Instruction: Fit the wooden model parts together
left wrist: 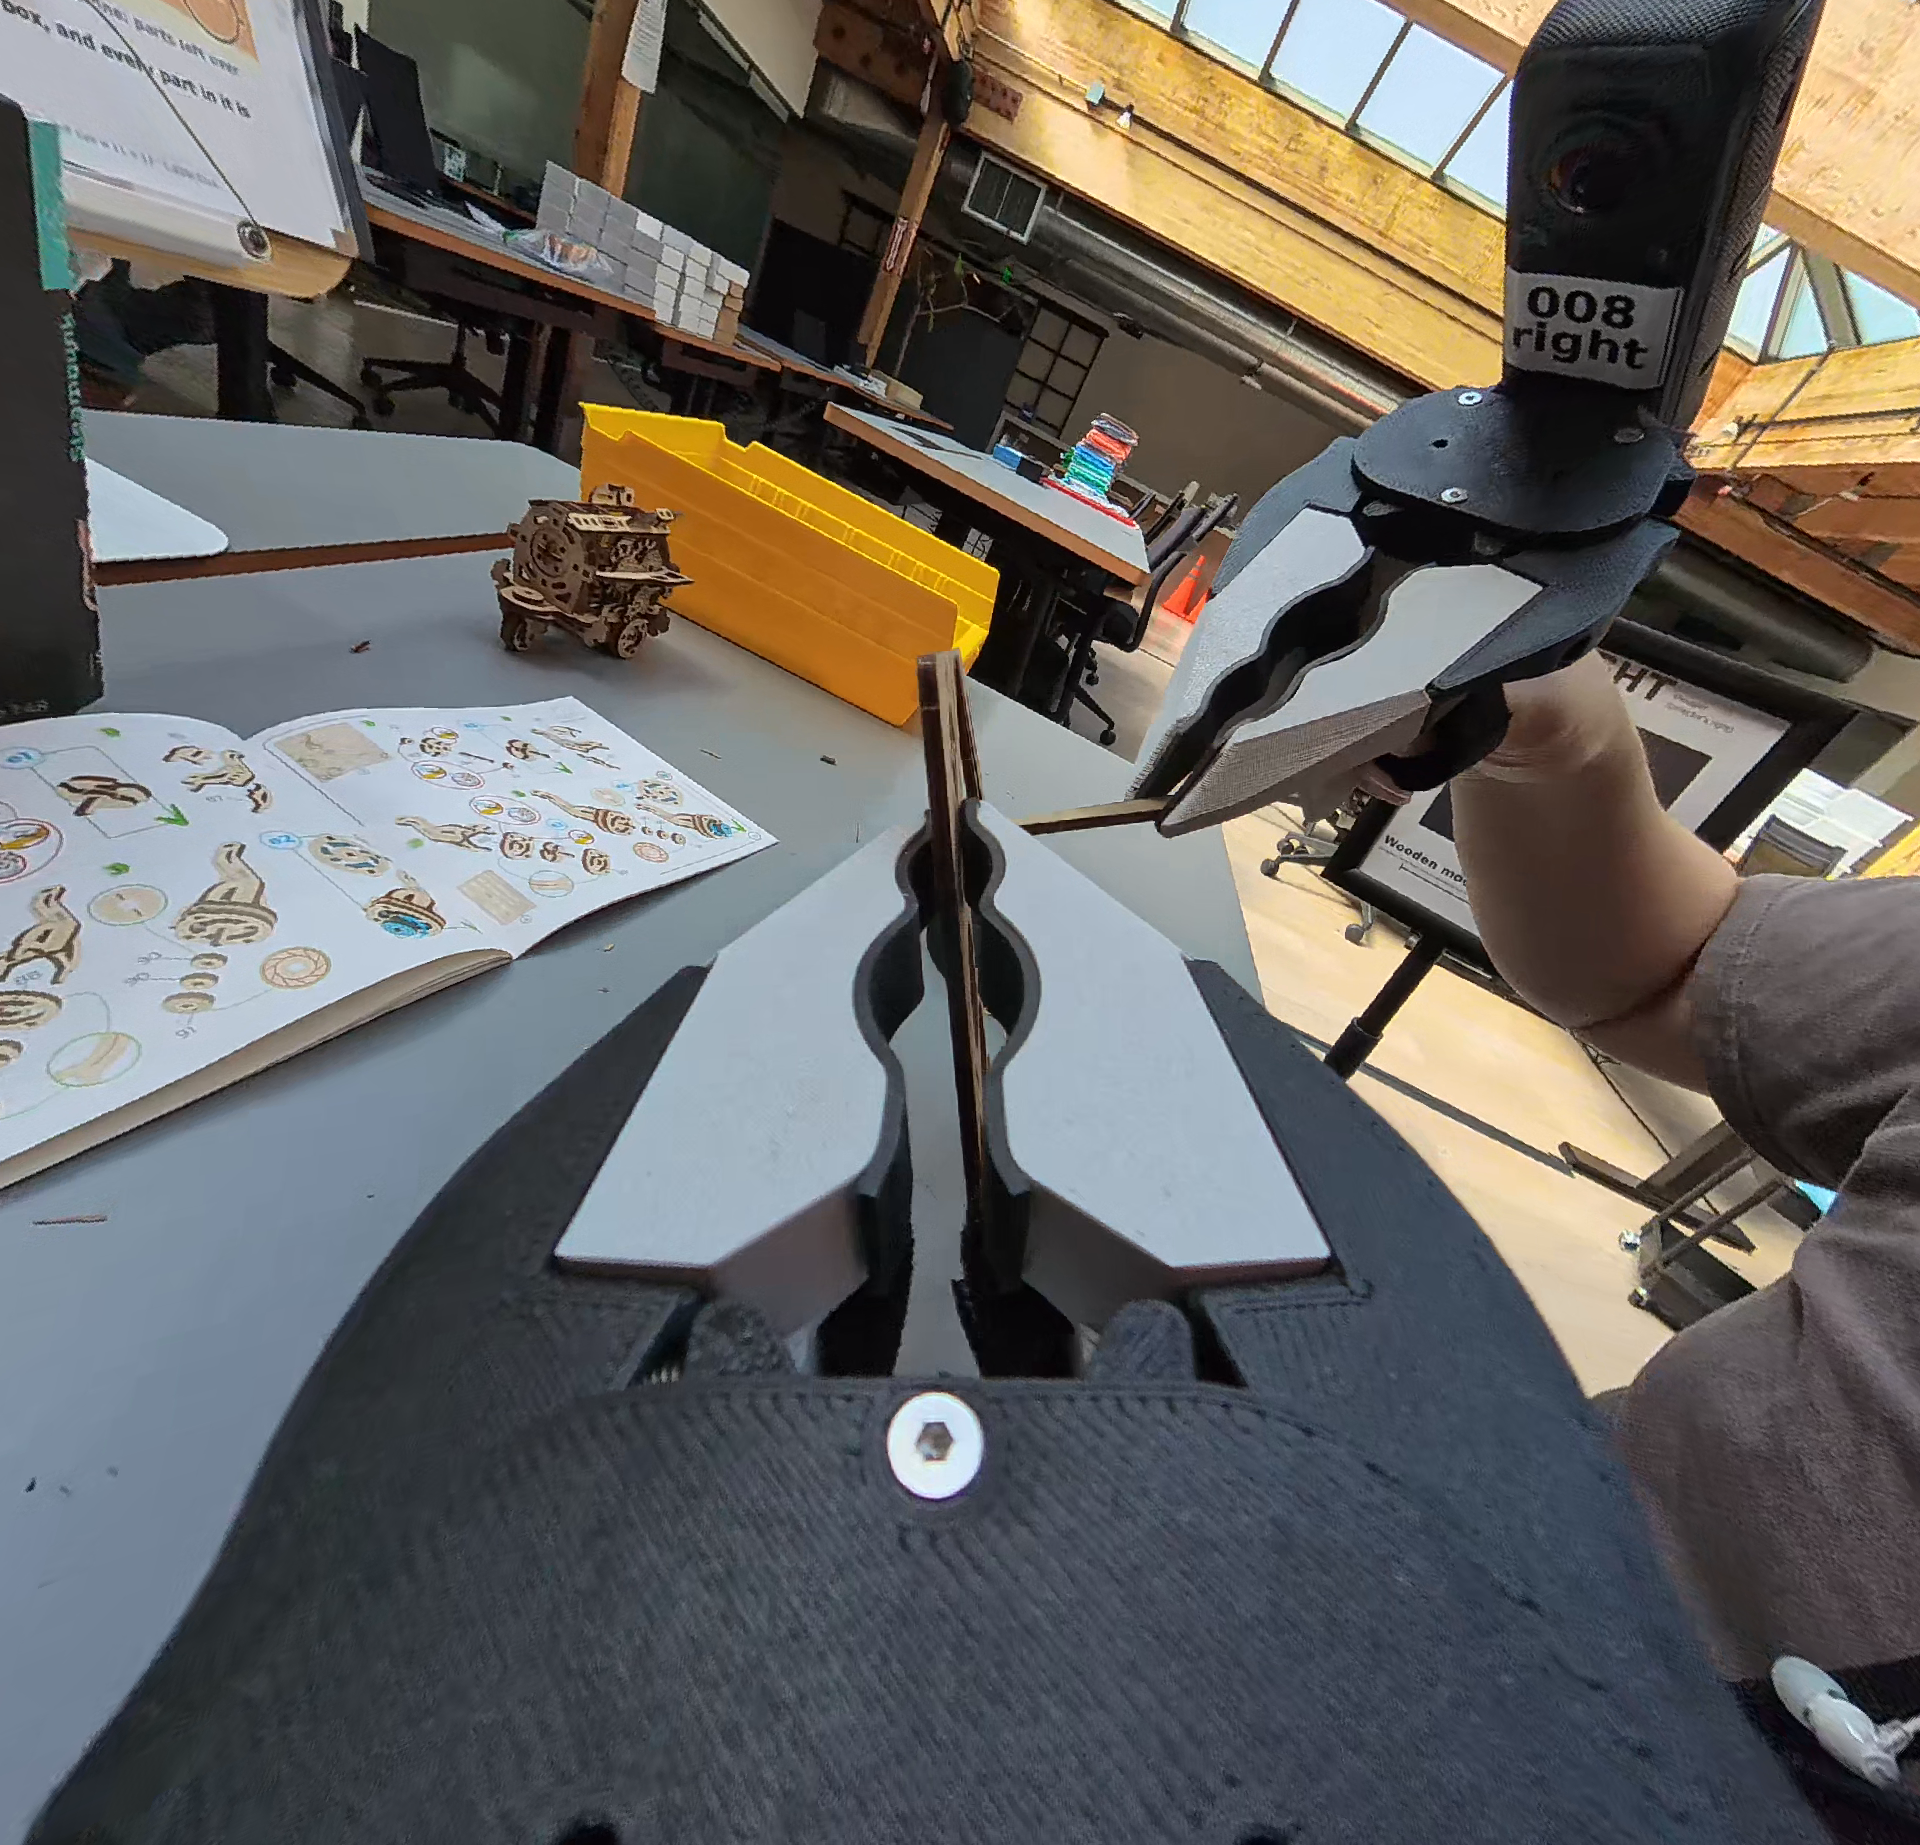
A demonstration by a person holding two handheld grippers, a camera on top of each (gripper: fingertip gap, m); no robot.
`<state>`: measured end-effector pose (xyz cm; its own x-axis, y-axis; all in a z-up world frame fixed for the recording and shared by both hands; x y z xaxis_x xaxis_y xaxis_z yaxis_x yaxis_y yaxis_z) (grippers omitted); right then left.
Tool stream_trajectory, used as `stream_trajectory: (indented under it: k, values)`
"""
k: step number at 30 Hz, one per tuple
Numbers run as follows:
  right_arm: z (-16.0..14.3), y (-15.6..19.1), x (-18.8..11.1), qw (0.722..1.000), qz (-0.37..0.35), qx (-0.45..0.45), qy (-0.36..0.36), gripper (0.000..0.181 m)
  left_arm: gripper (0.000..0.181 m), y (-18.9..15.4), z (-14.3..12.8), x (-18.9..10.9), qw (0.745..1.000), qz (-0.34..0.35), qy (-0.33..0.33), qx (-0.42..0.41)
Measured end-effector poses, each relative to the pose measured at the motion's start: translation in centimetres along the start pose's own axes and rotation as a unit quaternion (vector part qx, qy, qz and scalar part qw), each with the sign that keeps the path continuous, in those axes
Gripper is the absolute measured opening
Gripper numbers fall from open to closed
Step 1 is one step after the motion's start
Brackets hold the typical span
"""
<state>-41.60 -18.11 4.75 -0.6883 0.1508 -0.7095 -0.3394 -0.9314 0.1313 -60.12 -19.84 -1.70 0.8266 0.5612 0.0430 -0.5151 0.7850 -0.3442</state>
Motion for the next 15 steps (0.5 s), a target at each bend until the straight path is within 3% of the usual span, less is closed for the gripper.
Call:
stream_trajectory:
  k: [15]
  values:
    - [-0.1, 0.2, -0.7, 1.0, 0.011, 0.025, -0.003, 0.005, 0.001, -1.6, 0.1, 0.0, 0.996, 0.021, -0.021, 0.08]
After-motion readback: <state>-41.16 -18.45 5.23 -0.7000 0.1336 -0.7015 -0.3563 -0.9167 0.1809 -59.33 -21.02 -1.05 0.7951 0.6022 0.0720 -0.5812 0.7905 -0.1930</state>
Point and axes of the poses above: each gripper's, where its closed fingertips meet, x out along the fingers, z out of its top, y = z × x across the jaws, the point moved 9 cm from there along -x, back along the fingers, and after that the axes turned 4 degrees about x, right-handed, at the moved point
